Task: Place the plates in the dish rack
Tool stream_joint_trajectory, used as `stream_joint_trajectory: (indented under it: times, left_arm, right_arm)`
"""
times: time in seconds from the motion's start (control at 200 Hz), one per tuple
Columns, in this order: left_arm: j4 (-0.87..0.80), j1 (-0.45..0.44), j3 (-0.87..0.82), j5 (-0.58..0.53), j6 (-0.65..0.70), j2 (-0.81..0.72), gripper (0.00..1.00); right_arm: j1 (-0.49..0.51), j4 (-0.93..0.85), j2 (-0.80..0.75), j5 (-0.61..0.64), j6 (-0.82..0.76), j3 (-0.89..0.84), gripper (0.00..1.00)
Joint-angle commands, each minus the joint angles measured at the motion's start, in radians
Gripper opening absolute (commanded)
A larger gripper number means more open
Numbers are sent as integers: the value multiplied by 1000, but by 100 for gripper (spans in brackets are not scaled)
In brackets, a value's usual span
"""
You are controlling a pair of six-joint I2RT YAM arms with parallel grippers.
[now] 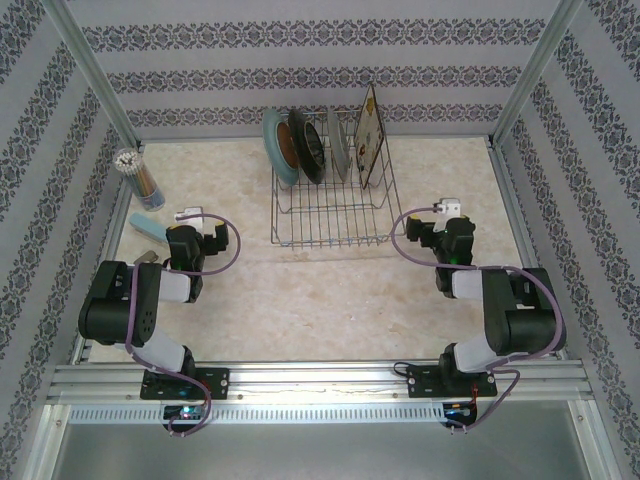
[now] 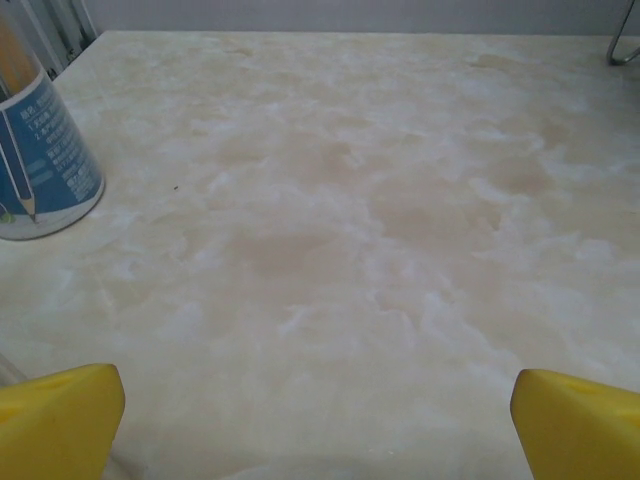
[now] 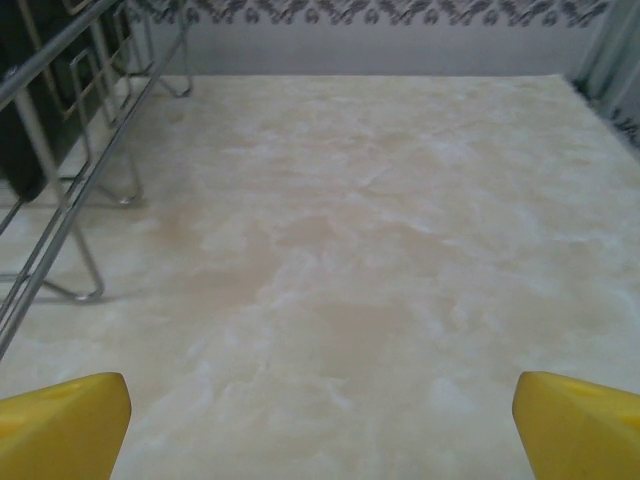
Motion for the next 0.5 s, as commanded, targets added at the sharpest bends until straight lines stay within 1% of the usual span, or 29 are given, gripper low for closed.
stream_joint_trajectory:
  times: [0.0,0.035,0.1,0.165,0.495]
  left_arm:
    - [68,-5,-6,17,15,8,100]
    - [72,-5,-6,17,15,9,100]
    - [71,-6,-6,17,15,8,100]
    - [76,-5,-9,21,17,9,100]
    - [66,-5,-3,31,20,9,100]
  right_arm:
    - [-2,67,6,-84,1,-12,98]
    - [-3,100,13,-86,5,-18,98]
    - [-9,54,-1,-107,2,-8,98]
    - [-16,80,8,-120,9,-12,98]
    - [-15,70,2,-115,5,-12,98]
